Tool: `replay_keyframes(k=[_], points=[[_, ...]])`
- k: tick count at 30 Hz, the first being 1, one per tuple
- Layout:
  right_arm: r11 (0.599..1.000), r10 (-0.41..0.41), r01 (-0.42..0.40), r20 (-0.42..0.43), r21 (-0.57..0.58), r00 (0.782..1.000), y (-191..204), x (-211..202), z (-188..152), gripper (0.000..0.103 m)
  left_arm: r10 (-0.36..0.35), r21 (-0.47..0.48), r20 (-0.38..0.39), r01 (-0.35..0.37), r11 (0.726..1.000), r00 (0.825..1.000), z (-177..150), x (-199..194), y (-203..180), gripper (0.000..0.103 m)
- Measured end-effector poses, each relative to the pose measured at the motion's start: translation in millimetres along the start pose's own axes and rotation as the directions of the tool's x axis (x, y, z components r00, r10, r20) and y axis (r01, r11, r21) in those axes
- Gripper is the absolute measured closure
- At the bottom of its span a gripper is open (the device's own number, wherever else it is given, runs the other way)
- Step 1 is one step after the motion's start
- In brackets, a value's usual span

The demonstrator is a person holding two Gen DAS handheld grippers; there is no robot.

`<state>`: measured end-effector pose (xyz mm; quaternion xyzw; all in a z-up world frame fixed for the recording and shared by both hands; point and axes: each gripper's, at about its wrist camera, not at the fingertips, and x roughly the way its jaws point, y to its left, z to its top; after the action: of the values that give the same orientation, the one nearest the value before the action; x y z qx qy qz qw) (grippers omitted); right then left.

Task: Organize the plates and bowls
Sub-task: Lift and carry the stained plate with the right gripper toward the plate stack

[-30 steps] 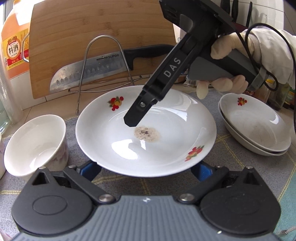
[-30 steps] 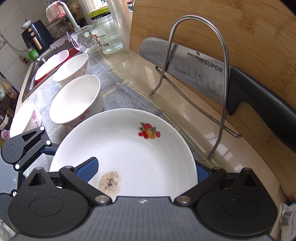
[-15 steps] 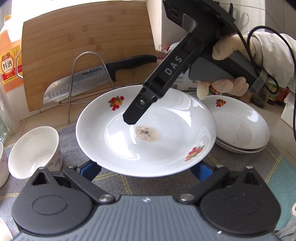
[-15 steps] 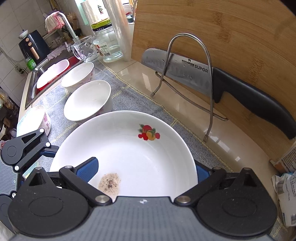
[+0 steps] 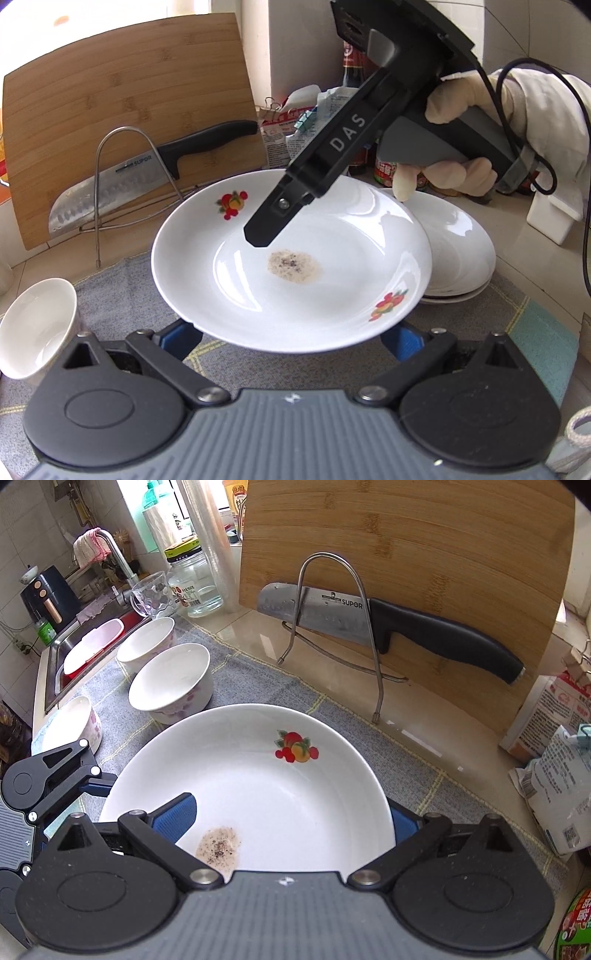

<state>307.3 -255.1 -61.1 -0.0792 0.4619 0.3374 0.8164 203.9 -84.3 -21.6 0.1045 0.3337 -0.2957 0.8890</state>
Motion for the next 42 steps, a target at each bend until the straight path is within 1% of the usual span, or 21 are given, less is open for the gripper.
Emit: replay_keyframes(k=[9, 15, 23, 31, 42], points=[[0.995, -0.066, 0.065, 0.024, 0.073, 0.998, -17, -29, -31, 0.000, -0.085, 0.066, -0.012, 0.085, 0.994, 0.996, 15, 12, -23, 0.002], [0.983, -0.120, 0.115, 0.031, 0.140, 0.992, -31, -51, -57, 0.000, -0.145, 0.113, -0.019, 0.146, 0.983, 0.989, 23, 22, -39, 0.002], [0.963, -0.165, 0.156, 0.020, 0.218, 0.986, -46, -67, -91, 0.000, -0.208, 0.154, -0.048, 0.213, 0.965, 0.977, 29, 32, -60, 0.002], [0.949, -0.181, 0.172, 0.012, 0.263, 0.983, -55, -72, -111, 0.000, -0.229, 0.170, -0.070, 0.238, 0.956, 0.971, 30, 38, -68, 0.002], [0.942, -0.179, 0.171, 0.002, 0.287, 0.984, -63, -66, -120, 0.000, -0.221, 0.171, -0.084, 0.233, 0.957, 0.972, 27, 48, -73, 0.002]])
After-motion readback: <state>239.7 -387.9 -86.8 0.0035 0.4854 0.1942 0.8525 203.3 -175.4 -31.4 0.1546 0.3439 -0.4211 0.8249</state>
